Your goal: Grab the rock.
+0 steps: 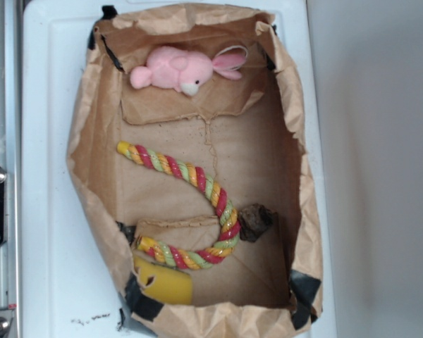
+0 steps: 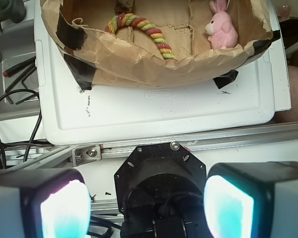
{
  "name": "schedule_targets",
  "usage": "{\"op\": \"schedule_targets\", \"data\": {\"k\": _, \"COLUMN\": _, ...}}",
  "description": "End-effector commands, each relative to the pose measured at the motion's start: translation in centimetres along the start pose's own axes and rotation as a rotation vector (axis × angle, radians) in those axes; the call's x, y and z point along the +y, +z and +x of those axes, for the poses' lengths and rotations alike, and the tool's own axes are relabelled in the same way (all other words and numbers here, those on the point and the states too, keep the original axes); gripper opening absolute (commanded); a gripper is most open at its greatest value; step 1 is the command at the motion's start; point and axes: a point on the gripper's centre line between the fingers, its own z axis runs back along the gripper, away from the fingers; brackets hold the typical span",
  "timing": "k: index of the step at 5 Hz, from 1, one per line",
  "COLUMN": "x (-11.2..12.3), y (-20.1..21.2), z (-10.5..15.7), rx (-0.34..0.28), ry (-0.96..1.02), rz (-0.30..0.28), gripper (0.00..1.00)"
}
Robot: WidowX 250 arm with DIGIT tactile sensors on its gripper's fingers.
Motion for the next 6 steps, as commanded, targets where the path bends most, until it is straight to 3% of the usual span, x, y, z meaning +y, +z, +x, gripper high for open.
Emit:
{"op": "schedule_targets", "data": {"k": 1, "x": 0.0, "y": 0.0, "z": 0.0, "rx": 0.000, "ry": 0.000, "rz": 0.000, "gripper": 1.00}}
{"op": "schedule_targets", "data": {"k": 3, "x": 1.6, "y": -1.5, "z": 8.7, "rx": -0.094, "ry": 0.069, "rz": 0.020, "gripper": 1.00}}
{"op": "schedule_targets", "data": {"k": 5, "x": 4.6, "y": -4.3, "z": 11.7, "rx": -0.156, "ry": 0.078, "rz": 0.040, "gripper": 1.00}}
{"op": "schedule_targets", "data": {"k": 6, "x": 4.8, "y": -5.9, "z": 12.5, "rx": -0.179, "ry": 0.056, "rz": 0.000, "gripper": 1.00}}
